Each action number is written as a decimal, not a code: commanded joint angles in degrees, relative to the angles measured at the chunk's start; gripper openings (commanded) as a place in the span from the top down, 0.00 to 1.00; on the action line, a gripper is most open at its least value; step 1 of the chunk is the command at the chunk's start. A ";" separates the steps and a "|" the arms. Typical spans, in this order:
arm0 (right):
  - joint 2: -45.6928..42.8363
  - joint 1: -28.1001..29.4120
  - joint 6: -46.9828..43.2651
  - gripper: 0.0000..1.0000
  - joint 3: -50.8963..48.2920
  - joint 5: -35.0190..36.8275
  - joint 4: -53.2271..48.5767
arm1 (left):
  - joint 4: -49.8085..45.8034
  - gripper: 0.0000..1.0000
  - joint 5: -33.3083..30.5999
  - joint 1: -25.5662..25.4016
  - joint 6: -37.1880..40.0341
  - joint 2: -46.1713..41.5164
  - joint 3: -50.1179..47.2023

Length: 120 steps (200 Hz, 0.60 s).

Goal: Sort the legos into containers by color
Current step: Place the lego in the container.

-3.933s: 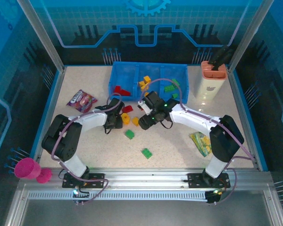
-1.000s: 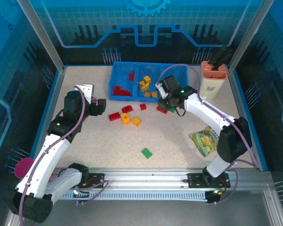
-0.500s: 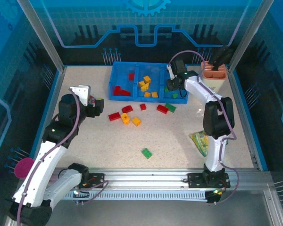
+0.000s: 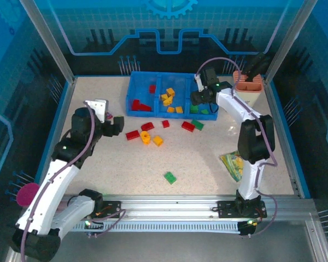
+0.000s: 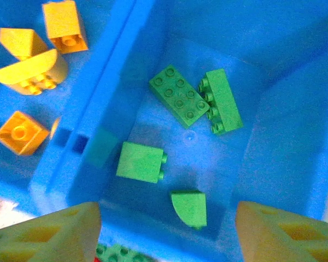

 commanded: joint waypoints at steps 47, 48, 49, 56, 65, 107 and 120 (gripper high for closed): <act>-19.39 0.35 1.91 0.24 -9.78 -3.77 -3.50 | 18.90 0.01 -2.86 -22.16 -3.21 21.84 -1.86; -19.61 0.36 1.91 0.23 -9.92 -3.78 -3.50 | 19.14 0.01 -2.78 -22.37 -3.24 22.35 -1.81; -19.76 0.36 1.87 0.23 -10.07 -3.79 -3.51 | 19.44 0.01 -2.69 -22.57 -3.25 22.86 -1.78; -20.97 0.30 1.95 0.22 -11.08 -3.76 -3.43 | 20.91 0.01 -2.29 -23.75 -3.36 26.53 -1.15; -22.55 0.20 1.93 0.21 -12.37 -3.62 -3.04 | 21.93 0.01 -1.50 -24.87 -3.82 31.13 0.19; -26.87 -1.32 1.91 0.17 -16.13 -5.00 -2.39 | 27.06 0.01 2.07 -27.24 -5.46 46.56 6.63; -27.49 -1.85 1.68 0.17 -16.81 -5.53 -2.22 | 27.72 0.01 2.42 -27.85 -5.43 49.60 8.71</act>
